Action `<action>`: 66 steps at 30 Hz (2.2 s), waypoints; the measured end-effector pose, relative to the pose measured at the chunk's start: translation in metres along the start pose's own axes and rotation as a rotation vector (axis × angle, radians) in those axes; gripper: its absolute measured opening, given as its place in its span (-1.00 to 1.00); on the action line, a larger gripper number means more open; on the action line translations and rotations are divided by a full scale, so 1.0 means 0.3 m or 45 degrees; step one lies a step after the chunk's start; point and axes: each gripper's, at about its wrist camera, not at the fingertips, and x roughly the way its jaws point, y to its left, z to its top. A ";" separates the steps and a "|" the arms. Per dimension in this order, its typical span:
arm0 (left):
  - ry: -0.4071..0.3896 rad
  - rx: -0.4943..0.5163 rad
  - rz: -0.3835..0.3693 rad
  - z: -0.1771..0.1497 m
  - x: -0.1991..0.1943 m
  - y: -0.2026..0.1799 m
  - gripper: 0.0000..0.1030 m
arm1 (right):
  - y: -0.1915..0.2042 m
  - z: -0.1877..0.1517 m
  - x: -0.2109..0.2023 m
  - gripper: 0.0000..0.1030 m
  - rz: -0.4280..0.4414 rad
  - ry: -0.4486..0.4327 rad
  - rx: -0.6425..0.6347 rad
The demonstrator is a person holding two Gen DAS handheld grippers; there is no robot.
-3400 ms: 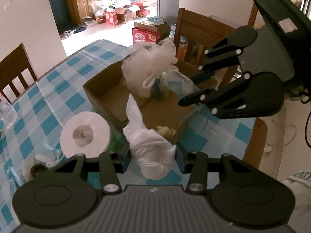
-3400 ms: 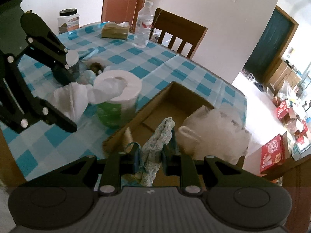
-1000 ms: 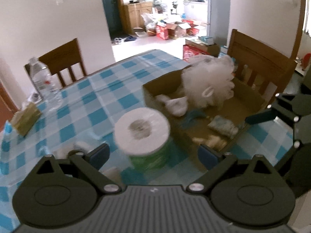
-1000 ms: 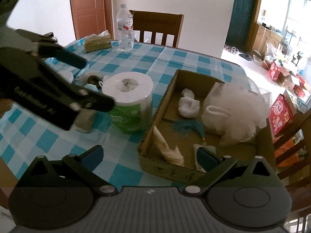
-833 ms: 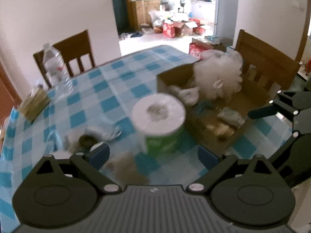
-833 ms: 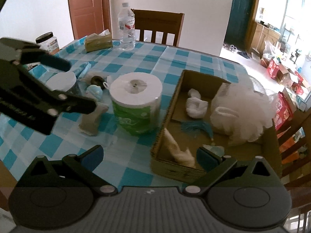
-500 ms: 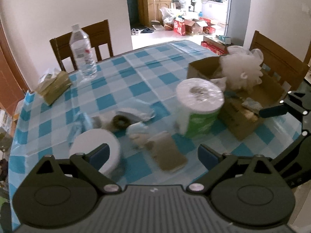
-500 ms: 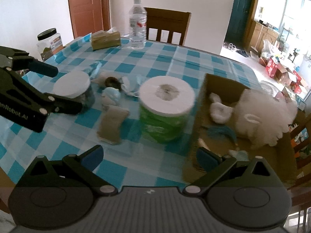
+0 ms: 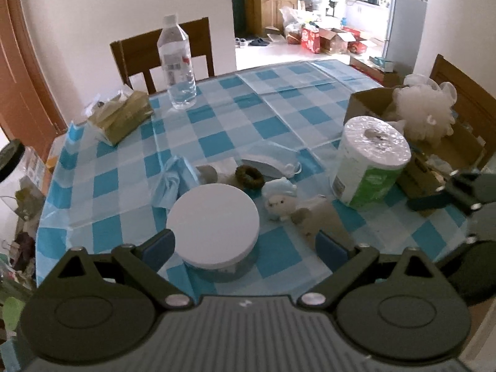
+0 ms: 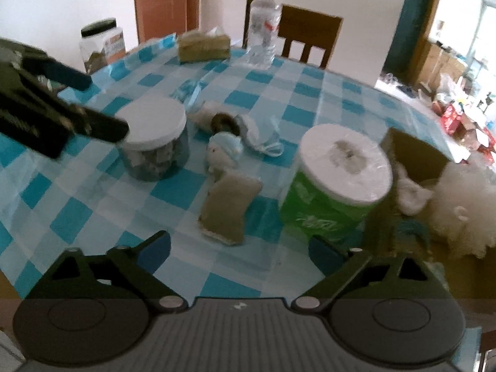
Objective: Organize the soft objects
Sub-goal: 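Grasp the blue face mask with the left gripper while the right gripper grasps the beige pouch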
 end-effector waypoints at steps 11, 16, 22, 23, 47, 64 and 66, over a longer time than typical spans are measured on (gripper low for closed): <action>0.059 -0.033 0.052 0.033 0.086 0.065 0.88 | 0.047 0.031 0.205 0.60 -0.020 0.044 0.021; 0.059 -0.025 0.048 0.049 0.115 0.075 0.88 | 0.040 0.058 0.265 0.59 -0.039 0.039 0.092; 0.071 -0.037 0.055 0.060 0.136 0.100 0.88 | 0.068 0.075 0.319 0.38 -0.058 0.047 0.134; 0.073 -0.037 0.056 0.063 0.140 0.107 0.88 | 0.070 0.078 0.326 0.38 -0.059 0.049 0.139; 0.248 -0.302 -0.002 0.271 0.466 0.378 0.87 | 0.053 0.091 0.334 -0.24 -0.015 0.045 0.167; 0.430 -0.373 0.011 0.254 0.684 0.409 0.58 | 0.068 0.097 0.348 0.05 0.000 0.067 0.127; 0.433 -0.384 0.009 0.251 0.690 0.412 0.54 | 0.069 0.099 0.350 0.06 -0.001 0.070 0.126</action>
